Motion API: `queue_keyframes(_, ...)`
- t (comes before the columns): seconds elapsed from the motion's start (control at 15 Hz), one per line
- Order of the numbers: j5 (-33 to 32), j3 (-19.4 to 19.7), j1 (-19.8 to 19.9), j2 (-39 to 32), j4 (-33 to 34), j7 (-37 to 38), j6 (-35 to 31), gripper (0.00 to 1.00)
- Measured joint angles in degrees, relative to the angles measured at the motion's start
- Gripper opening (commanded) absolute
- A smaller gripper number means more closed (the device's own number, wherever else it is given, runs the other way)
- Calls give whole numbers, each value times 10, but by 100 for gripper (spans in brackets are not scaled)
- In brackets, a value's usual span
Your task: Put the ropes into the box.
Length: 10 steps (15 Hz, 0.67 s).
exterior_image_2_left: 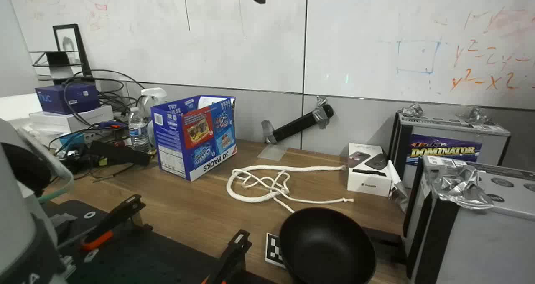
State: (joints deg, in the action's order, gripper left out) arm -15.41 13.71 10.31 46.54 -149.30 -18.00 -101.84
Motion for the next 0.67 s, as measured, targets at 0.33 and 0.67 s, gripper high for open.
queue_keyframes(0.33, 0, 0, 0, 3, 7, 0, 0, 100)
queue_keyframes(0.67, 0, 3, 0, -2, 1, 1, -1, 100)
